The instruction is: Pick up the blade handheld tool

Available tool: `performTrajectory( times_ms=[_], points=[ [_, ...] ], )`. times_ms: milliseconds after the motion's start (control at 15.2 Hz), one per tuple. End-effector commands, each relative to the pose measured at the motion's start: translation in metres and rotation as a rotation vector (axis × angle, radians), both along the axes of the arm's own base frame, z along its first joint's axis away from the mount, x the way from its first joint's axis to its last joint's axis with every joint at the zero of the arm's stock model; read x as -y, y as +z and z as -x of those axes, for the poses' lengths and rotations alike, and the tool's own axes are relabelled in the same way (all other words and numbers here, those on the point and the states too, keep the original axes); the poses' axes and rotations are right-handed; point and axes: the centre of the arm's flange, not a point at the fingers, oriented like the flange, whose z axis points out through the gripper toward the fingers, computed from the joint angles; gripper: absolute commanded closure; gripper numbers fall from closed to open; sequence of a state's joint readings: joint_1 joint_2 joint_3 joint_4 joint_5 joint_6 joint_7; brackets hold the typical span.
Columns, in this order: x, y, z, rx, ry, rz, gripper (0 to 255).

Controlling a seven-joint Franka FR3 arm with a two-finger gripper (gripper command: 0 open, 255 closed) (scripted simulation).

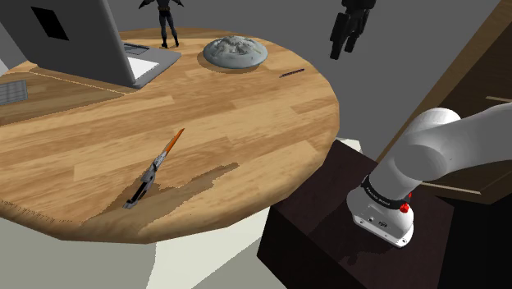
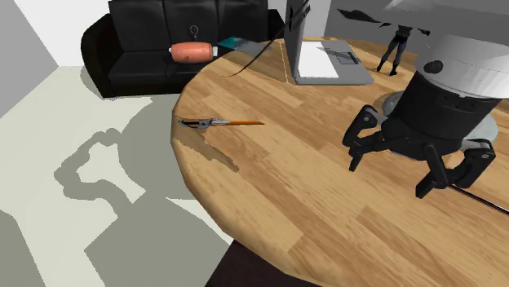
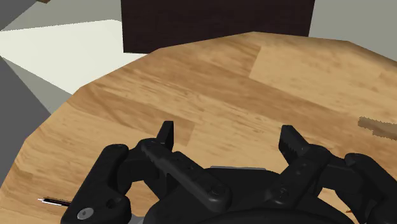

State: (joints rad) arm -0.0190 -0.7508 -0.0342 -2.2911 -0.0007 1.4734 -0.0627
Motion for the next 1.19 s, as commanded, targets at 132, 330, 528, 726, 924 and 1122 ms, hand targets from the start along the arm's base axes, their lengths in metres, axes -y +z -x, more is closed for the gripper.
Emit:
performTrajectory(
  times_ms=[132,330,528,726,924,1122],
  points=[
    [-0.025,-0.008,0.001,-0.002,-0.041,0.003,0],
    [-0.063,-0.02,0.0,-0.006,-0.101,0.007,0],
    [-0.101,-0.032,-0.003,-0.01,-0.162,0.011,0],
    [-0.138,-0.044,-0.008,-0.014,-0.223,0.015,0],
    [-0.175,-0.057,-0.016,-0.017,-0.284,0.019,0],
    [-0.211,-0.07,-0.025,-0.021,-0.345,0.024,0]
  ],
)
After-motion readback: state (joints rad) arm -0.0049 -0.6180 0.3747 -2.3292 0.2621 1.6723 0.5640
